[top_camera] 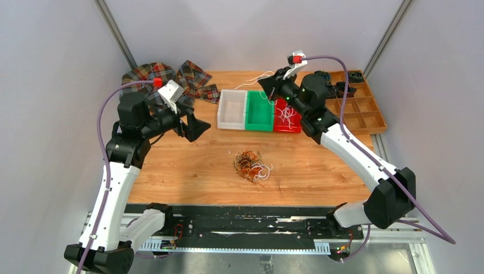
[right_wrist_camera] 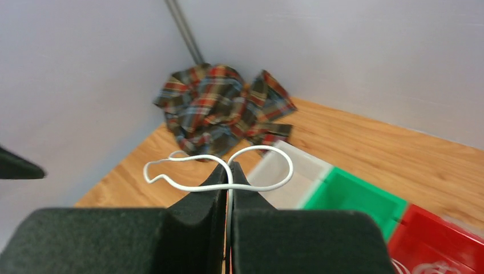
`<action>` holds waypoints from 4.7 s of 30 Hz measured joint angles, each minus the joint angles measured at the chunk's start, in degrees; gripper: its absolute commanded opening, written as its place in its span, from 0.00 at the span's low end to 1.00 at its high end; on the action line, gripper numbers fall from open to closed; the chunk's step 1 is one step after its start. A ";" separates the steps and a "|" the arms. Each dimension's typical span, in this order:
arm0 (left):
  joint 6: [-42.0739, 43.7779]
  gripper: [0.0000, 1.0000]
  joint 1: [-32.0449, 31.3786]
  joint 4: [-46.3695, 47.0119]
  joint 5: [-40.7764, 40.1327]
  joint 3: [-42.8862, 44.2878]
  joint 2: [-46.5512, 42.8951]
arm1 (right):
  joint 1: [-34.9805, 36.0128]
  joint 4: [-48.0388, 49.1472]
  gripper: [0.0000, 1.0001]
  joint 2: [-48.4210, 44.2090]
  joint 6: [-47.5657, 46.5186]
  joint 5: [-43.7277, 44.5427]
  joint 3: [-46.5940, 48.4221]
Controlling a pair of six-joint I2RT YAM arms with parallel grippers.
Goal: Untangle the cables
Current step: Place the cable in the bin.
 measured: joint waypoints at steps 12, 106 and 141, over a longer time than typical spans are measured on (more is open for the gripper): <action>2.73 0.98 -0.61 -0.94 -2.89 -5.01 -2.73 | -6.23 -6.78 0.01 5.73 -11.10 11.80 0.87; 4.94 0.98 -0.63 -1.14 -0.96 -4.04 0.85 | -1.33 -51.01 0.53 39.21 -35.54 18.10 38.97; 8.24 0.98 -0.63 -3.21 -2.54 -4.83 3.21 | 1.95 -44.81 0.00 45.59 -49.46 35.82 37.00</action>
